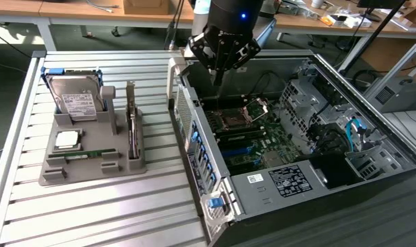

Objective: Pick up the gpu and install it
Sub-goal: 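Reach for the gpu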

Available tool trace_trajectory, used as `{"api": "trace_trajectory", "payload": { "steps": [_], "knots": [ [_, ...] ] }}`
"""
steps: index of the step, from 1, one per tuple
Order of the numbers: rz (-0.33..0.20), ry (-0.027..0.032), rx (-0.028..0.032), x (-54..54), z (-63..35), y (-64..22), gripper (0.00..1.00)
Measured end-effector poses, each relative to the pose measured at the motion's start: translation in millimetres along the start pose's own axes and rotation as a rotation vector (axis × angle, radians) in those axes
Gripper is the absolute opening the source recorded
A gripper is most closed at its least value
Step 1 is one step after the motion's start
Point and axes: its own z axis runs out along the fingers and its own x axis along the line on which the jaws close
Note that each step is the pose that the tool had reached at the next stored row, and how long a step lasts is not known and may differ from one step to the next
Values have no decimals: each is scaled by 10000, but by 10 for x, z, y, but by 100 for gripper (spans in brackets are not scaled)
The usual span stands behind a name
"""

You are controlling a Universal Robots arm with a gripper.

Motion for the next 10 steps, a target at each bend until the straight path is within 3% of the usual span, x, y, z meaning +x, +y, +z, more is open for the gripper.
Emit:
{"api": "trace_trajectory", "payload": {
  "steps": [10],
  "knots": [
    [0, 0, -1, 38, -1, -3, 10]
  ]
}}
